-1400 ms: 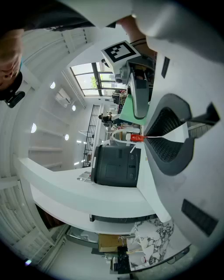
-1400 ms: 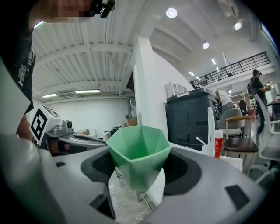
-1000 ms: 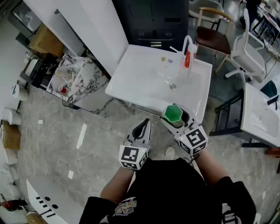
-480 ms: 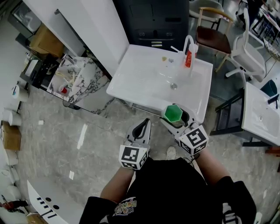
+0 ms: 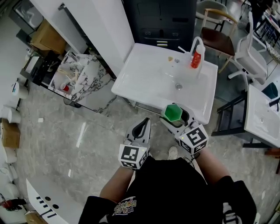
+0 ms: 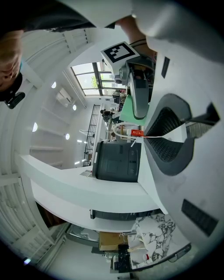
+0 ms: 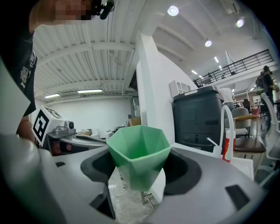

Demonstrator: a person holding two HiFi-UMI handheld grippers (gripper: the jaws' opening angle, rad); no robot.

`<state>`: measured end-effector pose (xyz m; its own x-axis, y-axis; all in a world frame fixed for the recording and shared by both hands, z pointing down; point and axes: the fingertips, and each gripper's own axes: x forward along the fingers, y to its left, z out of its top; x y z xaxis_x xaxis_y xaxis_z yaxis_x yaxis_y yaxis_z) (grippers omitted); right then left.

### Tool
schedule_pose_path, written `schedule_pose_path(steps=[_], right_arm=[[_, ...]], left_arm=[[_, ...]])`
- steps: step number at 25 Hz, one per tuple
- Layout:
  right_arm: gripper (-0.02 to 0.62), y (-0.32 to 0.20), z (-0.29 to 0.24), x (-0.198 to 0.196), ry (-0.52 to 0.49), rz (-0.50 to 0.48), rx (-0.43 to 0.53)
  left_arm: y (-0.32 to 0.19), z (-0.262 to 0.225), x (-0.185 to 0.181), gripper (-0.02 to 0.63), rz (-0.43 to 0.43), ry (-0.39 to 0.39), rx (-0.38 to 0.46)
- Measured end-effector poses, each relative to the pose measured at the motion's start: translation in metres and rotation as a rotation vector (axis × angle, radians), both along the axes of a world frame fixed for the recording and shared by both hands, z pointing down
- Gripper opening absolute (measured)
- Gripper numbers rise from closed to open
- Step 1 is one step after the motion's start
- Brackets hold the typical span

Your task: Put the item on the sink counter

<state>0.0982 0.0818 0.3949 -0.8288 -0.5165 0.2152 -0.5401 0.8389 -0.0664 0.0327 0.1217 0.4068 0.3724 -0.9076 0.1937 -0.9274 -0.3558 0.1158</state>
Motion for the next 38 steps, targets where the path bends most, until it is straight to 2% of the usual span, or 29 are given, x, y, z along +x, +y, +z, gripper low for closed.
schedule_pose_path(steps=[23, 30, 38], right_arm=[[0.364, -0.011, 0.002, -0.147, -0.018, 0.036, -0.004], [0.364, -0.018, 0.000, -0.165, -0.014, 0.035, 0.000], [0.364, -0.054, 0.007, -0.158, -0.008, 0.039, -0.005]], left_arm=[[-0.008, 0.008, -0.143, 0.020, 0.030, 0.005, -0.010], [-0.011, 0.012, -0.156, 0.020, 0.039, 0.014, -0.022], [-0.046, 0.018, -0.147, 0.020, 0.047, 0.016, -0.030]])
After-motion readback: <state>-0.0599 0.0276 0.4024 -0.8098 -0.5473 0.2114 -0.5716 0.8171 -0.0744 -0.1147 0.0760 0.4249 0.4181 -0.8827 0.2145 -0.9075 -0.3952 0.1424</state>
